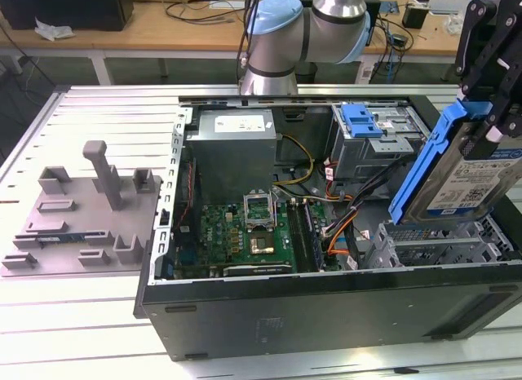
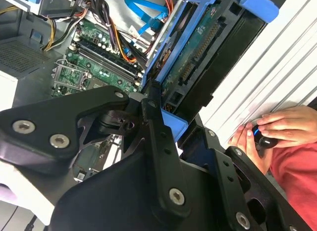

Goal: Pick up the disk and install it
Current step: 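Insert the disk into the insertion slot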

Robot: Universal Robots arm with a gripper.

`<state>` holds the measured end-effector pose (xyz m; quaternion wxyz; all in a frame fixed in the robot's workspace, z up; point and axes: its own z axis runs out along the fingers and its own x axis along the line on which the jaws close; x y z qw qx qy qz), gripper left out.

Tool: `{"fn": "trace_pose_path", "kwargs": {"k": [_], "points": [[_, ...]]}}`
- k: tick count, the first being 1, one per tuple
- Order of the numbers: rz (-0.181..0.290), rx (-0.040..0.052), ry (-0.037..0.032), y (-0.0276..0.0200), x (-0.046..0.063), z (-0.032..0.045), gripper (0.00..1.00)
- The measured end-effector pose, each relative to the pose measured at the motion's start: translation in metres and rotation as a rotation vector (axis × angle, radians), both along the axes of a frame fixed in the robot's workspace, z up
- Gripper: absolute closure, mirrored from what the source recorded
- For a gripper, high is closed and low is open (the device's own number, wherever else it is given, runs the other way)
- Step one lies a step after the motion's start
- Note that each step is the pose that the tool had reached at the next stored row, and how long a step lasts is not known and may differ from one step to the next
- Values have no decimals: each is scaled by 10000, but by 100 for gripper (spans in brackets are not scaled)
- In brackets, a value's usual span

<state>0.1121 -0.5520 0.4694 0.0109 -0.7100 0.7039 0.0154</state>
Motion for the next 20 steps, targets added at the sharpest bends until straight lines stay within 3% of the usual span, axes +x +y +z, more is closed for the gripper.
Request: {"fn": "trace_pose_path", "kwargs": {"k": [7, 20], "points": [[-25, -1, 0, -31, 15, -20, 64], [-73, -3, 0, -34, 16, -43, 64]]}}
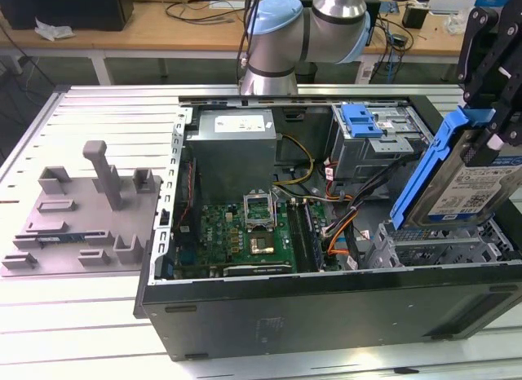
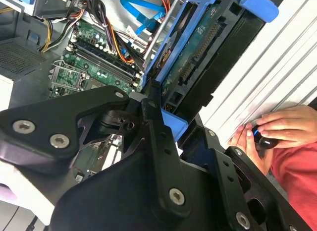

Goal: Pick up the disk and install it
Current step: 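Insert the disk into the insertion slot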

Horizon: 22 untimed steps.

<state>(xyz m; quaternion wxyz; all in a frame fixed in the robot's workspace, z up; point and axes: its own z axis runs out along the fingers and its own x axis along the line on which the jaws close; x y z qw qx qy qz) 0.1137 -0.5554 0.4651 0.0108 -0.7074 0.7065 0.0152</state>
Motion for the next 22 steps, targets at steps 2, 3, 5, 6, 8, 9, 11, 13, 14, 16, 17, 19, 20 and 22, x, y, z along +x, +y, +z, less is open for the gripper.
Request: {"fn": "trace_pose_path", "kwargs": {"k": [2, 3, 5, 6, 8, 9, 11, 13, 14, 16, 17, 19, 20, 22], "points": [[0, 2, 0, 0, 0, -6, 64], [0, 1, 0, 0, 0, -9, 64], [0, 0, 0, 0, 0, -16, 64], [0, 0, 0, 0, 0, -22, 64], [0, 1, 0, 0, 0, -33, 64], [0, 1, 0, 0, 0, -36, 64], [0, 0, 0, 0, 0, -42, 64], [0, 0, 0, 0, 0, -48, 64], [-1, 0, 0, 0, 0, -51, 64], [-1, 1, 0, 0, 2, -55, 64], [0, 1, 1, 0, 4, -59, 64], [0, 1, 0, 0, 10, -65, 64], [0, 1, 0, 0, 11, -67, 64], [-3, 0, -1, 0, 11, -73, 64]]}}
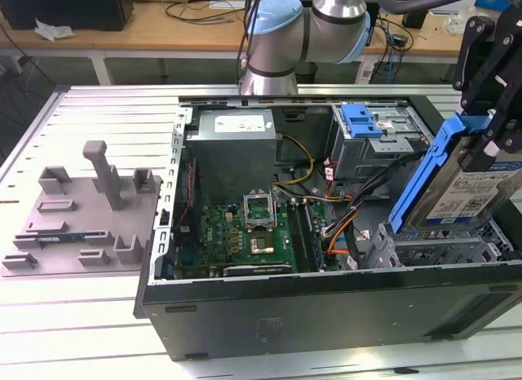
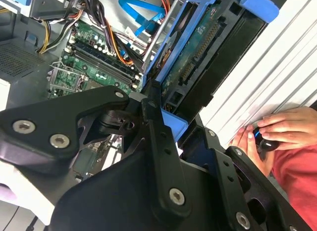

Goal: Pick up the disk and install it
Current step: 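Insert the disk into the insertion slot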

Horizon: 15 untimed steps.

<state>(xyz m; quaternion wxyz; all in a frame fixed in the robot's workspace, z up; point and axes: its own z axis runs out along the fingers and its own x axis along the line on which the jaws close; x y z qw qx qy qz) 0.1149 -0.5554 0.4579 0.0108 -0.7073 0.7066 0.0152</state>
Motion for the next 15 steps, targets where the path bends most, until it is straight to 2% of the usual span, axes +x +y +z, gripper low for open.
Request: {"fn": "trace_pose_path", "kwargs": {"k": [15], "points": [[-127, 0, 1, 13, 1, -30, 64]]}}
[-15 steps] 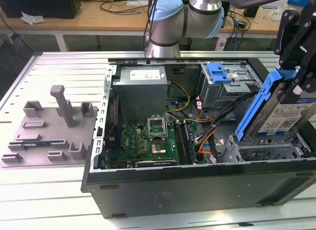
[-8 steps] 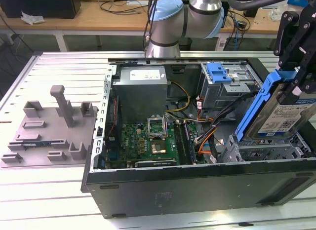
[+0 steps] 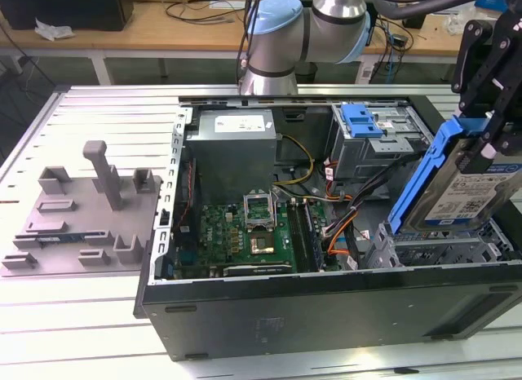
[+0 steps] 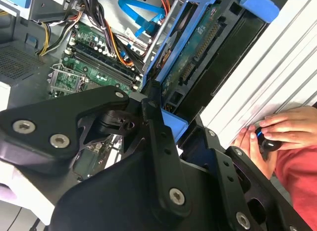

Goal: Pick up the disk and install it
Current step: 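Insert the disk into the insertion slot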

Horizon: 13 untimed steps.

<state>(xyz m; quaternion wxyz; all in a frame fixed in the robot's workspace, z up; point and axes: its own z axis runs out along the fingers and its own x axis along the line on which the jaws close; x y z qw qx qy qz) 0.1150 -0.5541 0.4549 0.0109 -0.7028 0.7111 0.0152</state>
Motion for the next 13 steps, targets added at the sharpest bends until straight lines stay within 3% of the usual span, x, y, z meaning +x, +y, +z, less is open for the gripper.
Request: {"fn": "trace_pose_path", "kwargs": {"k": [13], "points": [[-11, 0, 0, 24, 2, -23, 64]]}}
